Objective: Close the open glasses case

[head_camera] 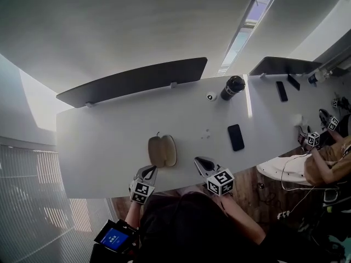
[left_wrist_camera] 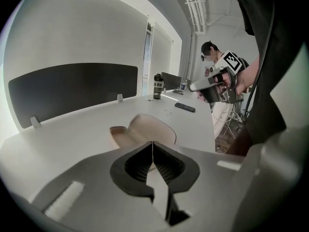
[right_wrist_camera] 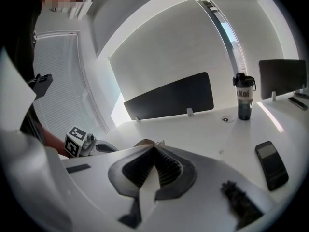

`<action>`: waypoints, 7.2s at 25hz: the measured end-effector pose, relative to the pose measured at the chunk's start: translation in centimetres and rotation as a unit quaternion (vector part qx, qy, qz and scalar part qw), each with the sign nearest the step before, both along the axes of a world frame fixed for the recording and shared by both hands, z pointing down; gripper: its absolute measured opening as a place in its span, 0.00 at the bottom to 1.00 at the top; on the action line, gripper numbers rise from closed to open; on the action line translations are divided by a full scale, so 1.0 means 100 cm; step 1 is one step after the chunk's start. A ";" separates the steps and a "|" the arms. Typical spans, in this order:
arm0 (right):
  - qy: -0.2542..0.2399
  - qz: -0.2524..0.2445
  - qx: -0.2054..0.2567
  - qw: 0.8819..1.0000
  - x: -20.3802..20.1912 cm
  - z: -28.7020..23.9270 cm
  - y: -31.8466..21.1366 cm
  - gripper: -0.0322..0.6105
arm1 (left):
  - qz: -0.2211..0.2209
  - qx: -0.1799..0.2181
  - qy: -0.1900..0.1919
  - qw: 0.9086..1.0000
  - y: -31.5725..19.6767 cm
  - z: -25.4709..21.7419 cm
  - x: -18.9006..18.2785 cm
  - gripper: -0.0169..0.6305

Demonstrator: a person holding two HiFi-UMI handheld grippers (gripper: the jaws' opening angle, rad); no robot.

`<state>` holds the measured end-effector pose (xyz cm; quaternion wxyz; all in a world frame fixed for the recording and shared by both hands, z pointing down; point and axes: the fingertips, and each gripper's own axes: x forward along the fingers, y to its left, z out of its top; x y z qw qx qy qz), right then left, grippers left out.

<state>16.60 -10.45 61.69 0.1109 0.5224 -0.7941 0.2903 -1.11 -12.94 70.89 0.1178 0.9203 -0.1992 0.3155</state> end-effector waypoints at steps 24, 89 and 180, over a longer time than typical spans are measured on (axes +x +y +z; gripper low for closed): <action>0.090 -0.018 -0.042 0.995 -0.035 0.019 -0.023 0.06 | 0.060 -0.069 0.015 0.996 -0.013 0.052 -0.011 0.06; 0.253 -0.377 0.001 0.891 -0.157 0.080 -0.098 0.06 | 0.046 -0.133 0.047 0.989 -0.027 0.045 -0.037 0.05; -0.032 -0.159 0.111 0.980 -0.161 -0.072 -0.104 0.06 | -0.029 0.071 0.171 0.982 -0.074 -0.142 -0.055 0.06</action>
